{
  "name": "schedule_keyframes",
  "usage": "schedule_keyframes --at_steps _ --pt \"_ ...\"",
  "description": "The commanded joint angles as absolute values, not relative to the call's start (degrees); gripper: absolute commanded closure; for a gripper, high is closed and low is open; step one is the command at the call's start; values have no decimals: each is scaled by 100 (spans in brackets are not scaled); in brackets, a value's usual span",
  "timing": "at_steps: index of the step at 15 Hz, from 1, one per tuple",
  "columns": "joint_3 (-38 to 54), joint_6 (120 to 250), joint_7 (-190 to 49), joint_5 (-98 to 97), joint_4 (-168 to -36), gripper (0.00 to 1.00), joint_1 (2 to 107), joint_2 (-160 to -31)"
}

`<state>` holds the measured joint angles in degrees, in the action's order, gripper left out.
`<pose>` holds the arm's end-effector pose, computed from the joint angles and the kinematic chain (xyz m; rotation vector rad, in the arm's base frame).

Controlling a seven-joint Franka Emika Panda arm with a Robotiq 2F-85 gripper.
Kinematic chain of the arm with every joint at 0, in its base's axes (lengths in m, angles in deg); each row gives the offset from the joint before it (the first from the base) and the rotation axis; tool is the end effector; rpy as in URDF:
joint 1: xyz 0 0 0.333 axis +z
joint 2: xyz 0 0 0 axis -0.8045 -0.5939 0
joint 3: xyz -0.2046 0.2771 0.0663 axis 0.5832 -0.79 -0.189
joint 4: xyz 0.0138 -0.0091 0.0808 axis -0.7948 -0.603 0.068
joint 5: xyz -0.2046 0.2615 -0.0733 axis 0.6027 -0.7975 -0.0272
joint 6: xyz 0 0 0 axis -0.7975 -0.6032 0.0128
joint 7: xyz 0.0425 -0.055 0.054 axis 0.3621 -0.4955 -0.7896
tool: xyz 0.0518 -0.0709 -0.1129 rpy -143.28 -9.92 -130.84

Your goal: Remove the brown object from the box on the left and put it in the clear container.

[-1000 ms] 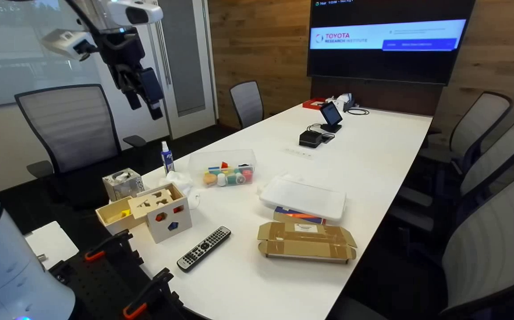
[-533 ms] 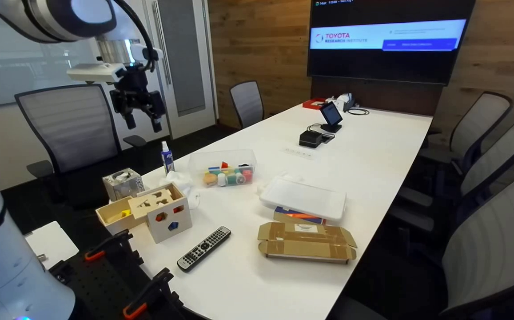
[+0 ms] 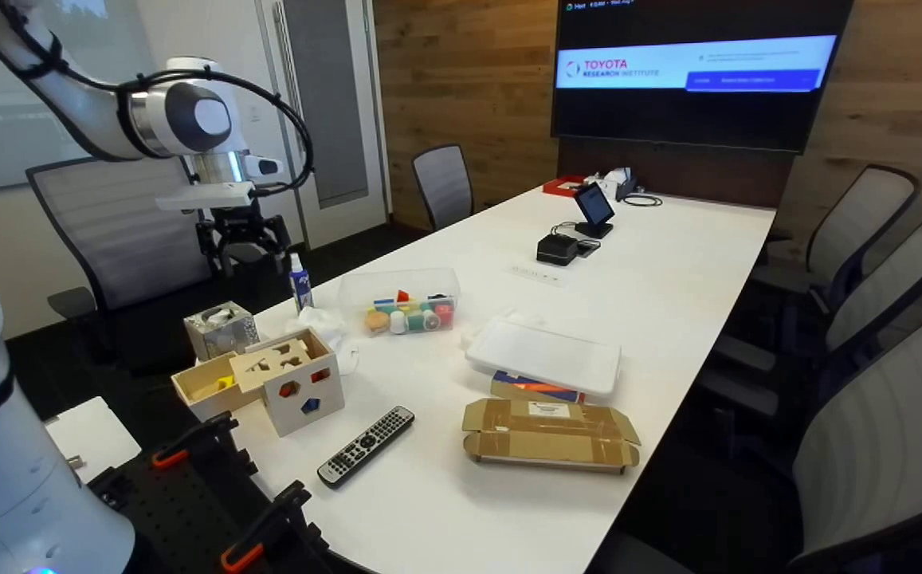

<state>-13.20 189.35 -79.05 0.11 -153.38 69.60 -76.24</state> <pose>0.3506 0.2275 0.3348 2.8959 1.0493 -0.0463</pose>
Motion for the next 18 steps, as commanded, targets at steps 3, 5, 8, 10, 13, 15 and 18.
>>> schedule_keyframes --at_steps 3,5,8,10,13,15,18 --pt "-1427 19514 -7551 660 -14551 0 7232 -9120" --pt "-1411 19839 -7478 670 -14393 0 7333 -9545" --pt "-1349 20285 -7229 676 -14206 0 7575 -10033" --pt "-1320 20428 -6981 625 -14116 0 7775 -10286" --pt "-1229 20356 -6386 579 -14005 0 8154 -10531" --pt "-1152 20264 -5924 534 -13906 0 8426 -10715" --pt "-966 20260 -5356 530 -13839 0 8759 -10935"
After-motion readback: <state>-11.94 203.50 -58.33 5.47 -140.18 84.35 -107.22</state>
